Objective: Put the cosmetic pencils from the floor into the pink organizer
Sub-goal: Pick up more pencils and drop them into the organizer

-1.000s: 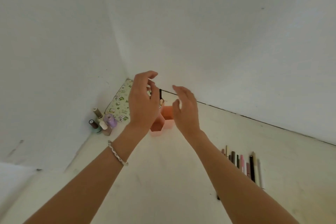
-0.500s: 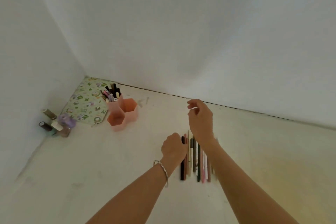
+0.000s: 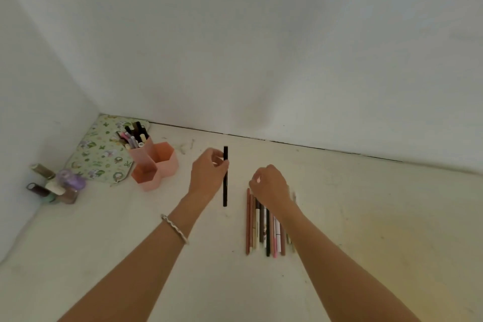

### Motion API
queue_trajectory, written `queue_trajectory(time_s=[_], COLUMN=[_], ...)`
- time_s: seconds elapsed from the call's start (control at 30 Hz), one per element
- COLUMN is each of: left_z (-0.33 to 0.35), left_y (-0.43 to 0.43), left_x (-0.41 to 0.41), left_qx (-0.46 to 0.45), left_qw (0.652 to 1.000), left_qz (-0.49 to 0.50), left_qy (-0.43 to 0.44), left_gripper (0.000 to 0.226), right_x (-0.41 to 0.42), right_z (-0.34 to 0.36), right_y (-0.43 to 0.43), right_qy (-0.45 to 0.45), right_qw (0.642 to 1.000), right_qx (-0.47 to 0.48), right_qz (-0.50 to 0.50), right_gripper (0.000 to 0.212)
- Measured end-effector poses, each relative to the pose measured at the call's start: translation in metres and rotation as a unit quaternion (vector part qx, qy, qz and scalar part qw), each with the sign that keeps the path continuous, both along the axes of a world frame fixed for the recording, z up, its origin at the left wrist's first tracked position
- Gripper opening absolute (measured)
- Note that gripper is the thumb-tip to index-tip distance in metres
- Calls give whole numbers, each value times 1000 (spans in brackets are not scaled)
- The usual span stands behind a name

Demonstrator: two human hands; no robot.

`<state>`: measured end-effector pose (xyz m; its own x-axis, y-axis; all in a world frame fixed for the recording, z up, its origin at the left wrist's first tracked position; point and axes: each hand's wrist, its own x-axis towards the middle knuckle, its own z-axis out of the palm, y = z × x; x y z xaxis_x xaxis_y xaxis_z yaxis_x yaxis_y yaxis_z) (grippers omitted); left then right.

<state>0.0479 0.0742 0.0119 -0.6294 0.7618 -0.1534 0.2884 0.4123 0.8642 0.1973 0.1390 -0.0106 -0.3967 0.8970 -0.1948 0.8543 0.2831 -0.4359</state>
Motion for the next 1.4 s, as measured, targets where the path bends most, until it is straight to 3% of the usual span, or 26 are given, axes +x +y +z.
queue_trajectory(time_s=[0.1, 0.27, 0.33, 0.4, 0.5, 0.57, 0.7, 0.87, 0.97, 1.03, 1.1, 1.17, 1.23, 1.3, 1.4], left_z=[22, 37, 48, 63, 86, 93, 84, 57, 54, 59, 63, 60, 58, 66, 84], left_y=[-1, -13, -19, -26, -39, -47, -55, -57, -59, -56, -53, -52, -61, -68, -73], left_x=[-13, -16, -28, -53, -108, -139, -166, -166, -175, -181, -179, -174, -172, -175, -178], left_qx=[77, 152, 188, 231, 290, 292, 251, 154, 109, 104, 48, -27, 6, 135, 213], left_qw=[997, 988, 981, 967, 932, 917, 928, 956, 936, 934, 931, 919, 913, 898, 887], left_qz=[20, 27, 28, 70, 177, 229, 223, 108, 86, 62, 44, 17, 27, 130, 206], left_qy=[-7, 10, 38, 82, 126, 149, 164, 225, 323, 337, 360, 393, 406, 397, 354], left_gripper=[16, 35, 47, 45, 37, 35, 36, 39, 39, 34, 26, 36, 37, 38, 40], right_x=[-7, -17, -27, -39, -59, -73, -102, -135, -155, -170, -182, -190, -194, -198, -204], right_z=[-17, -30, -24, -10, 18, 33, 54, 78, 93, 103, 111, 119, 125, 128, 121], right_y=[-10, -20, -20, -14, -1, 4, 2, -5, -10, -15, -20, -24, -26, -26, -29], right_qy=[-113, -134, -52, 100, 290, 358, 434, 511, 554, 581, 605, 619, 637, 651, 627], right_qw=[991, 987, 998, 988, 922, 892, 858, 825, 808, 794, 779, 769, 754, 741, 764], right_qx=[42, 62, 13, -87, -204, -213, -180, -129, -66, -26, 2, 33, 60, 81, 96], right_qz=[56, 63, 13, -76, -159, -177, -208, -202, -188, -176, -167, -156, -148, -144, -117], right_gripper=[26, 27, 30, 24, 17, 15, 14, 27, 25, 24, 23, 24, 26, 28, 26])
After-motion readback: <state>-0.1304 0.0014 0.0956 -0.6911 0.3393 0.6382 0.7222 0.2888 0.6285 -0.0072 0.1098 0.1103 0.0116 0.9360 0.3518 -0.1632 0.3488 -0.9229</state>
